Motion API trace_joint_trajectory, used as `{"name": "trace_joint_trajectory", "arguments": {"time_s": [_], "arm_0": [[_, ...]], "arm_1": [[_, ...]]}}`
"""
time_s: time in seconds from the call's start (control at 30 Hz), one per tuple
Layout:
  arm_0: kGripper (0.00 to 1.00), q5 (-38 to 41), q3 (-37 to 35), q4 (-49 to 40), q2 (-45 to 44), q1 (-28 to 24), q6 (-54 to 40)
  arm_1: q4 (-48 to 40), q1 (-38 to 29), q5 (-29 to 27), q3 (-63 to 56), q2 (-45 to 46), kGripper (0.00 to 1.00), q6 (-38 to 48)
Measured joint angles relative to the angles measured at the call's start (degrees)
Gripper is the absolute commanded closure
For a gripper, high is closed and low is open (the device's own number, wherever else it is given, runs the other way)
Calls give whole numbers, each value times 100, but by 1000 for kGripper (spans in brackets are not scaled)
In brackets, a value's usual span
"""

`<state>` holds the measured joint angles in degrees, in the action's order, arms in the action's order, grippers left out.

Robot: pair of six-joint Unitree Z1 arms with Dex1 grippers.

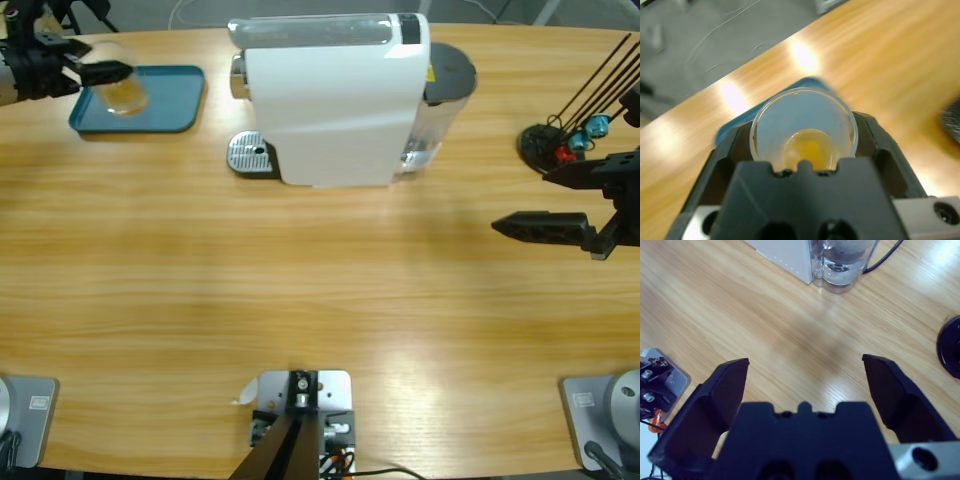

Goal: Pour coffee

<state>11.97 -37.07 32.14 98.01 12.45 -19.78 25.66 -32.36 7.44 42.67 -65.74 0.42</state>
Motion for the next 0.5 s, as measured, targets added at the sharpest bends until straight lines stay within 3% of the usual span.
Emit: {"name": "trace_joint_trajectory", "arguments": {"time_s": [0.13,0.3,0.5], "arm_0": [[1000,-587,-132,344,401,-84,255],[1000,-612,-227,1120,1084,-86,483],[1000,-613,-307,1314,1445,-86,565]], "arm_1": [[0,0,0,0,0,0,0],[-6,0,0,0,-3,0,0],[-62,0,0,0,-39,0,0]]}}
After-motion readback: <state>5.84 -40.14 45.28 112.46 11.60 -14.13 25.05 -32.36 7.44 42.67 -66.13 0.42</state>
